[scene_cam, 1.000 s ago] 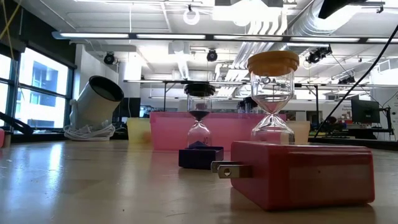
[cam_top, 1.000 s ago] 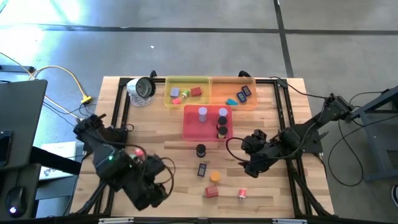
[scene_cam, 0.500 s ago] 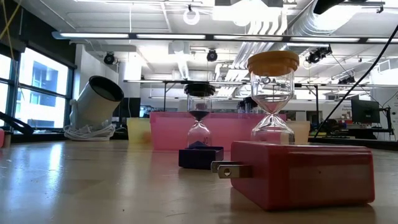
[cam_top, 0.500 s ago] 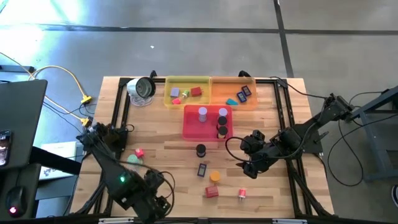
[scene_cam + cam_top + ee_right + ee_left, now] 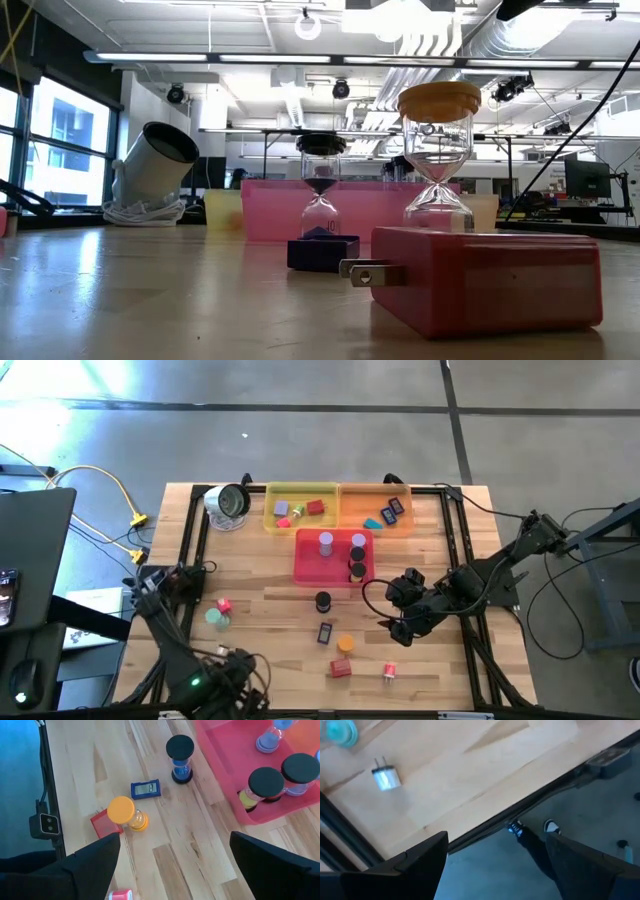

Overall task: Pick & Place Office items
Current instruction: Put the white charger adapter into the yellow bin

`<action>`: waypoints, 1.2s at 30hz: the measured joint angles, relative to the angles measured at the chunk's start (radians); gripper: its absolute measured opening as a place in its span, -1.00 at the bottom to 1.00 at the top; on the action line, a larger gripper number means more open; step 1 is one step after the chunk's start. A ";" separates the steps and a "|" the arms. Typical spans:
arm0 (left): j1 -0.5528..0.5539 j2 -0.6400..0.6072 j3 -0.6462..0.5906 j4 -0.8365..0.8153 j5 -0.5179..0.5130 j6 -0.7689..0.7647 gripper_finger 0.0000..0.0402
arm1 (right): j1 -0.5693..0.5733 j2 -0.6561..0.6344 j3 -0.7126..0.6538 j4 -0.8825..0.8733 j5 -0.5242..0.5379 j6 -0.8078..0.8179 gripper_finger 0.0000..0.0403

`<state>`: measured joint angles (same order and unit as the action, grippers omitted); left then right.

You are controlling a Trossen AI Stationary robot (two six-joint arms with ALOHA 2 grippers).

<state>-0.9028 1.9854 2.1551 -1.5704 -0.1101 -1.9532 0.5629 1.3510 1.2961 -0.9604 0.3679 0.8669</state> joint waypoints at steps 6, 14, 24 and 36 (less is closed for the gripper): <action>-0.047 -0.001 -0.006 0.000 0.001 -0.015 0.63 | 0.000 0.000 0.000 0.000 -0.002 0.000 0.82; -0.059 -0.049 -0.048 0.000 0.022 0.022 0.63 | 0.000 0.000 0.000 0.000 -0.007 0.000 0.82; -0.041 -0.300 -0.203 -0.004 -0.127 -0.088 0.63 | 0.000 0.000 0.000 0.000 -0.053 0.023 0.82; 0.010 -0.477 -0.540 0.000 0.000 -0.167 0.63 | 0.000 0.000 0.000 0.000 -0.050 0.027 0.82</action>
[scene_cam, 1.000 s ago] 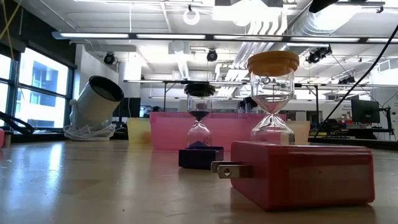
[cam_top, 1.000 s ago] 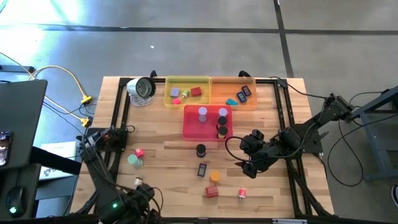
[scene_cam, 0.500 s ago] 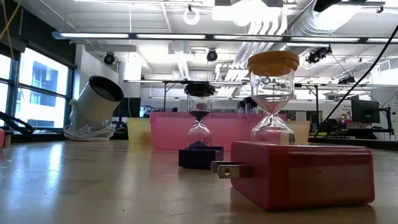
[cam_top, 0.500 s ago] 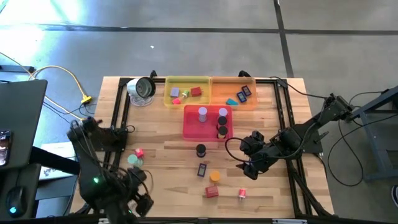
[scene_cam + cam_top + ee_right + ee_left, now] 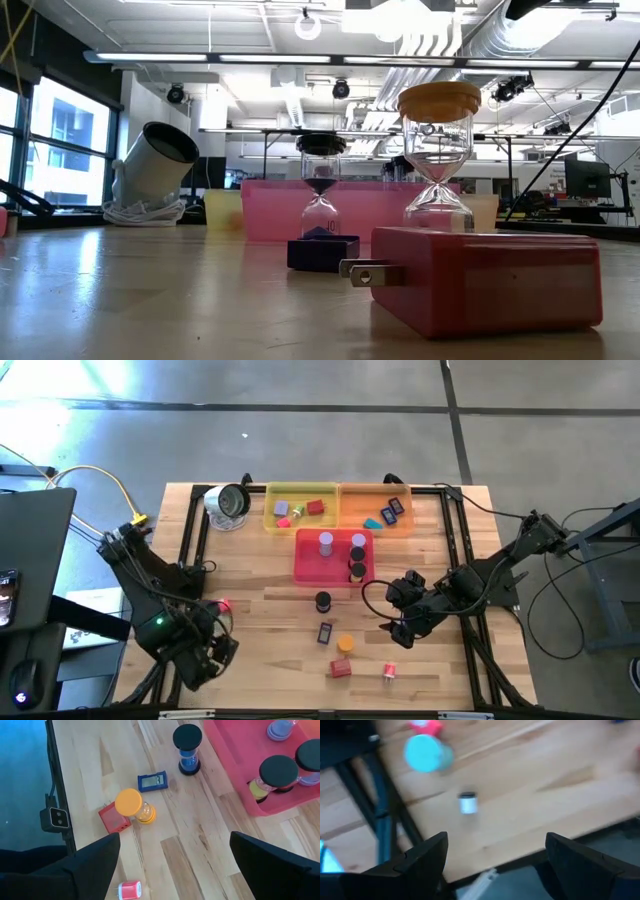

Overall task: Pick & Place Office items
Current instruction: Put the white charger adapter into the yellow bin

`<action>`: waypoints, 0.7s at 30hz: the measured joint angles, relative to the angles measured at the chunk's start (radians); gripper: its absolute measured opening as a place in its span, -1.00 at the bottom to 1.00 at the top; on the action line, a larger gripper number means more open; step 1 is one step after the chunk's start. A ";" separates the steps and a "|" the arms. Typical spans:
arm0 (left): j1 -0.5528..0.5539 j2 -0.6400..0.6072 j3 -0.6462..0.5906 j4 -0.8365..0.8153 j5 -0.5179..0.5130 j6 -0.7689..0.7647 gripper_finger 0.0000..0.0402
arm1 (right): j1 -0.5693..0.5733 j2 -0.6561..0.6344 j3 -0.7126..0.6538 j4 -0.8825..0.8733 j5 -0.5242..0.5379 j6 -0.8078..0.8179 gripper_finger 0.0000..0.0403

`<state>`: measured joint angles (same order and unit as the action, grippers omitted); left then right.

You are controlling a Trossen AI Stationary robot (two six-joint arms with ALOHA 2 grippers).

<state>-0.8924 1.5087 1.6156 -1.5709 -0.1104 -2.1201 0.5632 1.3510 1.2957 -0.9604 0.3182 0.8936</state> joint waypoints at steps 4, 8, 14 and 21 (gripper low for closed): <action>-0.032 -0.046 -0.104 0.092 0.022 -0.101 0.63 | 0.000 0.000 0.000 0.000 0.031 0.000 0.82; -0.060 -0.054 -0.174 0.183 0.019 -0.156 0.63 | -0.001 0.000 0.000 0.000 0.051 -0.004 0.82; -0.101 -0.054 -0.302 0.354 0.028 -0.267 0.63 | -0.010 0.000 0.000 0.000 0.054 -0.006 0.82; -0.108 -0.054 -0.413 0.464 0.027 -0.286 0.63 | -0.010 0.000 0.000 0.000 0.052 -0.008 0.82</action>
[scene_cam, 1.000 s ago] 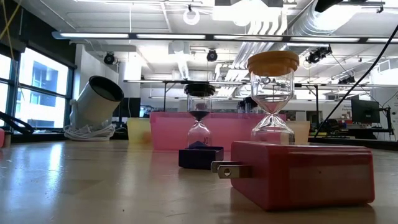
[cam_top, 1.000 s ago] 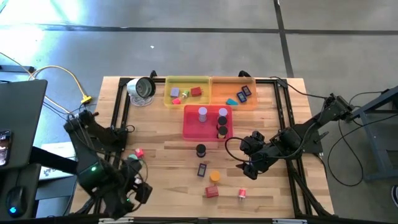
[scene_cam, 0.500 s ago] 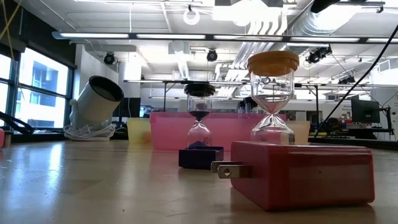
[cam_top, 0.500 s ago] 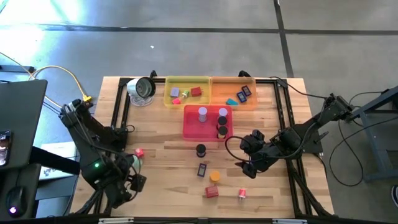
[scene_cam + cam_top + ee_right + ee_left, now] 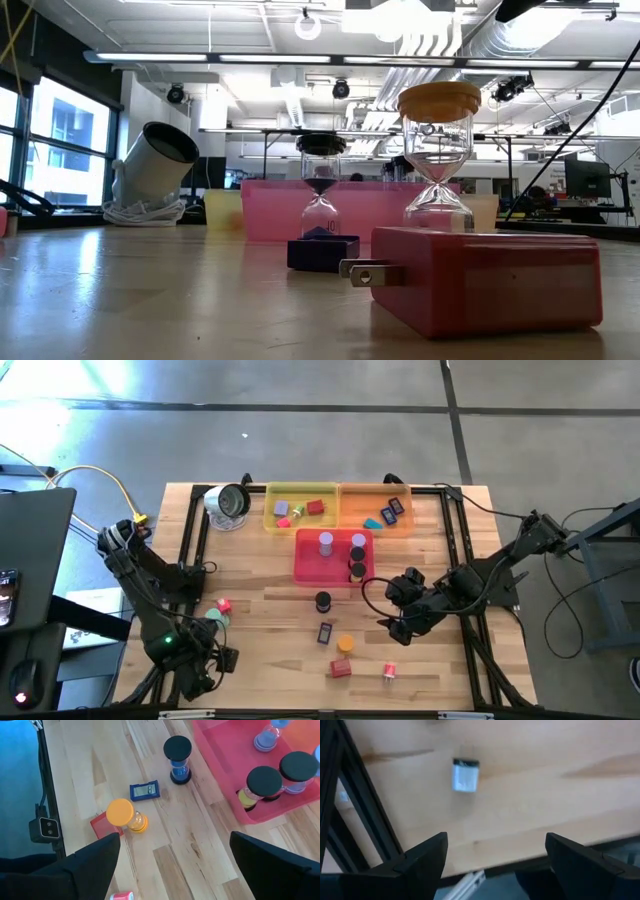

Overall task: Pick & Place Office items
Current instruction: Put the white charger adapter into the yellow bin

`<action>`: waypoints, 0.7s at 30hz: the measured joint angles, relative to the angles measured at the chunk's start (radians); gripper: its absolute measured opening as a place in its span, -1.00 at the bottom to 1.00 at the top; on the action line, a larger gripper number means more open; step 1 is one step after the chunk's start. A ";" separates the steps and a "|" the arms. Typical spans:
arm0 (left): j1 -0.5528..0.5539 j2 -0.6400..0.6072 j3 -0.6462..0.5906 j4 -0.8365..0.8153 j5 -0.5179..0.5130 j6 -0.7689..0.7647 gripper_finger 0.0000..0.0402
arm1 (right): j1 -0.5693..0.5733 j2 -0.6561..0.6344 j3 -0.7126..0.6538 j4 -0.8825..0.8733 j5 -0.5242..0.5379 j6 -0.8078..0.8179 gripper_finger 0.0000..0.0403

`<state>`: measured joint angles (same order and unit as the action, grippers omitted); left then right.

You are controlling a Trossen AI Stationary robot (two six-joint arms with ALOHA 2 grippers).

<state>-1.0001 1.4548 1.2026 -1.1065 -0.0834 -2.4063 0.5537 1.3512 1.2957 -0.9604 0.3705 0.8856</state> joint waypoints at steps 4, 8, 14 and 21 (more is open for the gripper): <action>0.000 0.000 -0.041 0.026 0.001 -0.029 0.63 | 0.000 0.000 0.000 0.000 -0.003 0.000 0.82; 0.000 0.000 -0.083 0.078 0.002 -0.012 0.63 | 0.000 0.000 0.000 0.000 -0.003 0.000 0.82; 0.009 0.000 -0.154 0.078 0.001 0.040 0.63 | 0.000 0.000 0.000 0.000 -0.003 -0.002 0.82; 0.045 0.000 -0.211 0.143 0.010 0.147 0.63 | 0.000 0.000 0.000 0.000 -0.003 -0.021 0.82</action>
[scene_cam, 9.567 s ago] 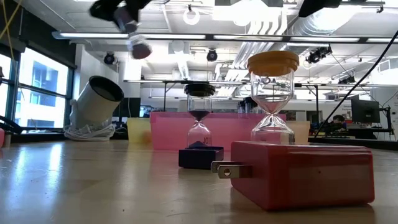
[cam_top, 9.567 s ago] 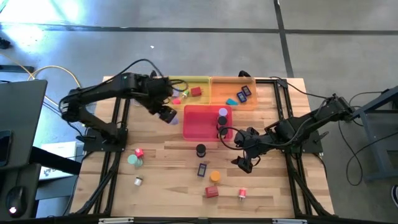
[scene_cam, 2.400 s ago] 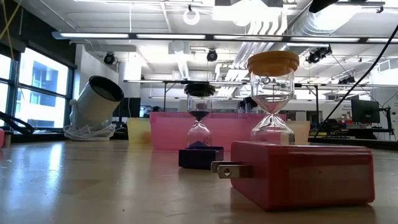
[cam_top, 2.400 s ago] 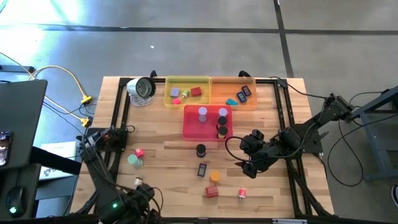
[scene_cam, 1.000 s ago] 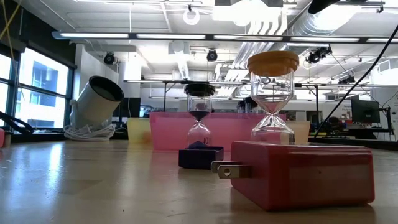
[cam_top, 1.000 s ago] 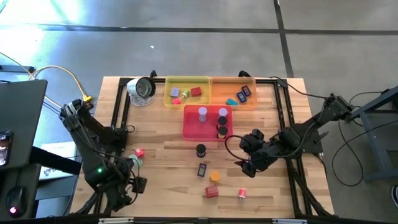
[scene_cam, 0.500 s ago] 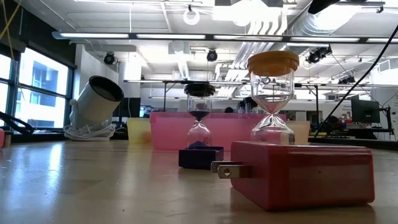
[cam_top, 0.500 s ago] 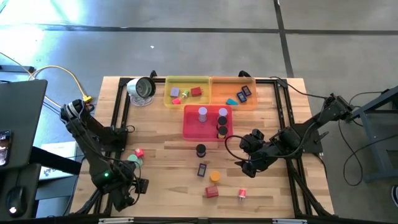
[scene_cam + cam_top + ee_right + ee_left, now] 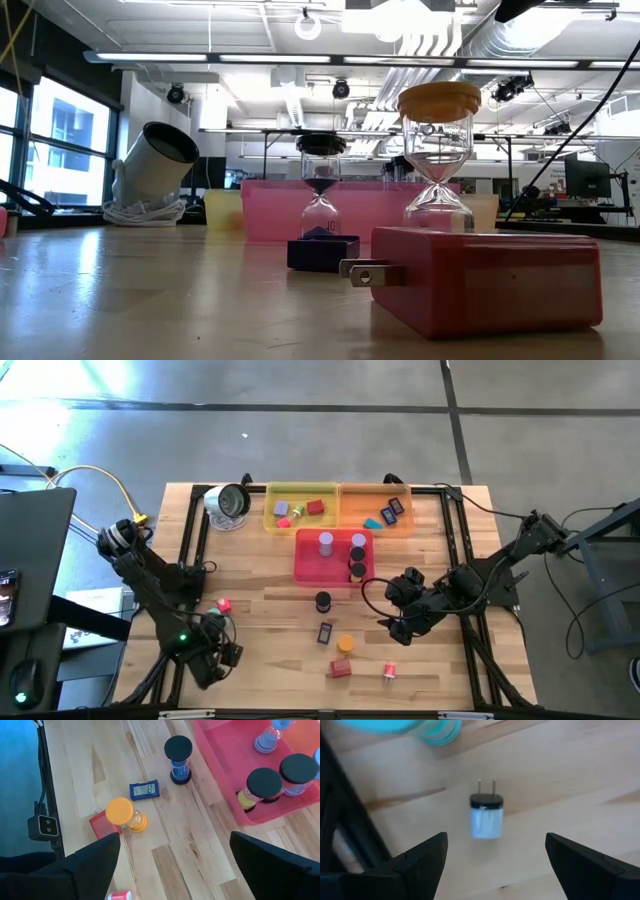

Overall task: Pick & Place Office items
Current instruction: Put the white charger adapter into the yellow bin

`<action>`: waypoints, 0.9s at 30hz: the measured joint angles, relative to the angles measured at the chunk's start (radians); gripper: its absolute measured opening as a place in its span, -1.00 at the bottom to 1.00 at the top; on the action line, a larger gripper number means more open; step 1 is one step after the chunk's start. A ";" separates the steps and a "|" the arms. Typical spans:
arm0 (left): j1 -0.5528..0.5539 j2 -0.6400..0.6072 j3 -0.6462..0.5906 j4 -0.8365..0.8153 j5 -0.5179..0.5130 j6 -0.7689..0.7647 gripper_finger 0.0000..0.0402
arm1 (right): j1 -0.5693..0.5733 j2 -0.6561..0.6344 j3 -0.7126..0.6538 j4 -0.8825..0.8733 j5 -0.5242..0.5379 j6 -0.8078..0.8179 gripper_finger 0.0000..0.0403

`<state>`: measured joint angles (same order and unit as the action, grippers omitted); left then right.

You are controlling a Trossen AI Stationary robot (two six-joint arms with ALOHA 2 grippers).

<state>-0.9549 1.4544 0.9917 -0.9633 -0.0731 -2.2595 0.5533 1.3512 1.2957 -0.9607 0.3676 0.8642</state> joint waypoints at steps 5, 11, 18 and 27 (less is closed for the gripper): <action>0.060 0.000 -0.028 0.044 0.041 0.085 0.63 | 0.000 0.000 0.000 0.000 0.000 -0.003 0.82; 0.111 0.000 -0.071 0.125 0.128 0.165 0.63 | 0.000 0.000 0.000 0.000 0.000 0.004 0.82; 0.101 0.000 -0.140 0.208 0.130 0.168 0.63 | 0.001 0.000 0.000 0.000 -0.004 0.006 0.82; 0.102 0.000 -0.183 0.274 0.091 0.196 0.54 | 0.001 0.000 0.000 0.000 -0.004 0.003 0.82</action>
<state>-0.8528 1.4548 0.8092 -0.6896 0.0182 -2.0637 0.5545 1.3514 1.2957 -0.9611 0.3637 0.8673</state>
